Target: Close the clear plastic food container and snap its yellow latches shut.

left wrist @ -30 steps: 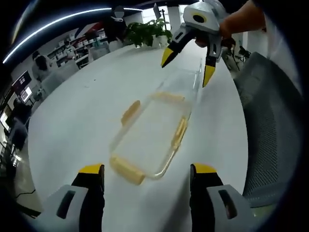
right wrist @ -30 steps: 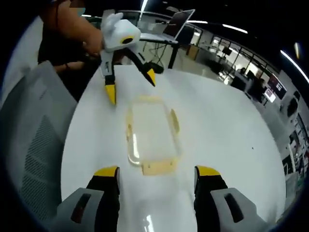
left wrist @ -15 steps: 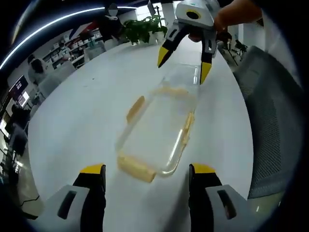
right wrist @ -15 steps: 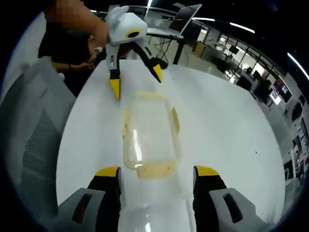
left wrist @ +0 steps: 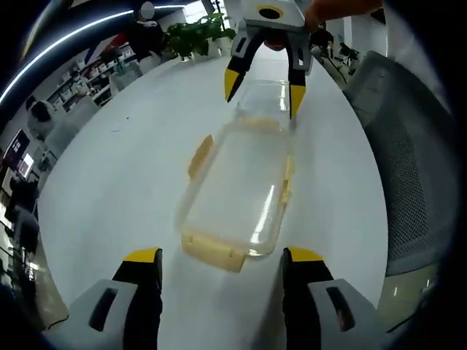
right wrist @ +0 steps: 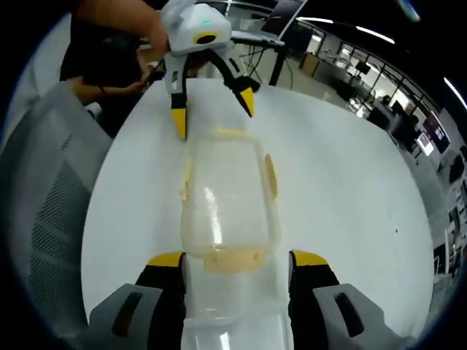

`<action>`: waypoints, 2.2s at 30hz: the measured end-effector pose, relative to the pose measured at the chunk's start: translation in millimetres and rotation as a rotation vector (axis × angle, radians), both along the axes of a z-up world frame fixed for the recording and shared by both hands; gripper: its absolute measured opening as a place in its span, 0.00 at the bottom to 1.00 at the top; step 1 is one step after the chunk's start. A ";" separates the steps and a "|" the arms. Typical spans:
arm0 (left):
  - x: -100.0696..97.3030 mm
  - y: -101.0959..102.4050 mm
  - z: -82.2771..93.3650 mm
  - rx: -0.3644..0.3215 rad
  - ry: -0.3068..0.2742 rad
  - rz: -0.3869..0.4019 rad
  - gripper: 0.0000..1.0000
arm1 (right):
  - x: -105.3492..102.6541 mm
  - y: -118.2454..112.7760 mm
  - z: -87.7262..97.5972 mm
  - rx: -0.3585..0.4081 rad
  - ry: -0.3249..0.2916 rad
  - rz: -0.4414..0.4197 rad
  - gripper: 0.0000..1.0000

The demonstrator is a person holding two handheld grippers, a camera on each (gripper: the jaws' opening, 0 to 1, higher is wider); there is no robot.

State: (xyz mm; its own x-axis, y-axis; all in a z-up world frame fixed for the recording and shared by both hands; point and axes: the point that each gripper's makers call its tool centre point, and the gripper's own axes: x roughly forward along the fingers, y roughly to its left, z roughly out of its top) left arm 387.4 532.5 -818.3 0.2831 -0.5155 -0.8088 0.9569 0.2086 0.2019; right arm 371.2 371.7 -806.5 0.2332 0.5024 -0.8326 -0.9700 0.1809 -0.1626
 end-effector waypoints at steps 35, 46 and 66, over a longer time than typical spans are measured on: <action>13.4 0.8 -9.5 0.167 0.023 -0.273 0.54 | -5.6 -1.2 -27.3 -0.117 0.124 0.044 0.51; 15.6 -3.9 -12.4 0.144 0.073 -0.297 0.48 | -7.2 -1.4 -33.2 -0.148 0.137 0.068 0.47; 8.0 -5.9 -17.5 0.167 0.166 -0.354 0.39 | -7.9 -2.8 -33.7 -0.143 0.176 0.055 0.39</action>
